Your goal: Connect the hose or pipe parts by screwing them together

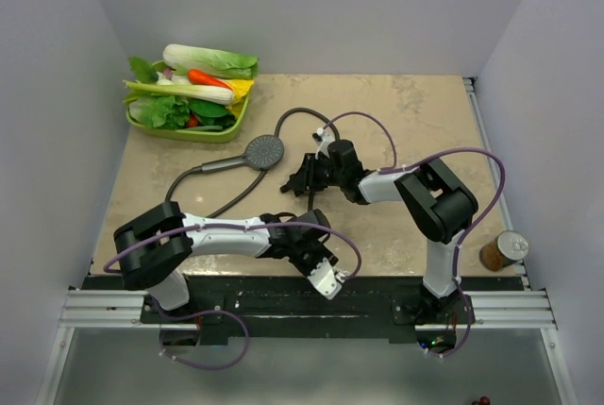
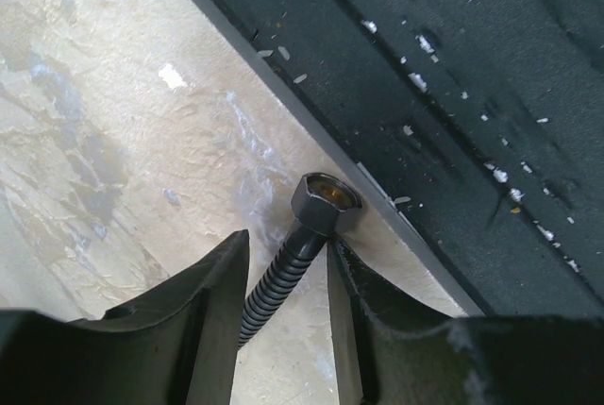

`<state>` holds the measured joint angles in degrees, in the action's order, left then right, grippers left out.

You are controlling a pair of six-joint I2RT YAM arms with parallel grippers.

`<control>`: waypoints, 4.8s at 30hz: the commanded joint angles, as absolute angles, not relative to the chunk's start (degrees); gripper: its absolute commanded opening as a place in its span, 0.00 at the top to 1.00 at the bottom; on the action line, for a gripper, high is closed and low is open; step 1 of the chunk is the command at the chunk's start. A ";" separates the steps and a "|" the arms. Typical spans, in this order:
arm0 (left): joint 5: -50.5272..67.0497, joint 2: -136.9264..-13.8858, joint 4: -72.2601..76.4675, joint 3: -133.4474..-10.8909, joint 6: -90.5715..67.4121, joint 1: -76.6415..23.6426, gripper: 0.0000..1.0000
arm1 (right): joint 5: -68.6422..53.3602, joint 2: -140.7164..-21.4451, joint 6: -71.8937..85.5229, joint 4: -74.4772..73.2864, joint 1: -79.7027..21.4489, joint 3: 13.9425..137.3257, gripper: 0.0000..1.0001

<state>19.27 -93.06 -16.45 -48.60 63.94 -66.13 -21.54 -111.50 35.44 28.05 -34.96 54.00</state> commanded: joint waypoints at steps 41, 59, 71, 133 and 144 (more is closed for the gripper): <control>18.02 -96.59 -19.85 -51.68 61.79 -60.04 1.00 | -14.59 -99.52 27.86 13.36 -29.98 50.20 1.00; 17.49 -96.06 -22.94 -51.06 55.11 -53.35 1.00 | -17.49 -106.69 28.03 14.67 -29.09 50.26 1.00; 18.98 -98.26 -23.90 -52.64 55.02 -55.99 0.62 | -18.81 -111.36 31.64 19.25 -30.76 50.36 1.00; 19.25 -97.38 -27.33 -52.65 56.51 -60.03 0.48 | -20.74 -103.70 32.52 19.25 -25.84 45.52 1.00; 21.00 -97.38 -29.96 -53.53 57.83 -60.12 0.48 | -20.92 -106.87 32.96 18.63 -25.93 49.65 1.00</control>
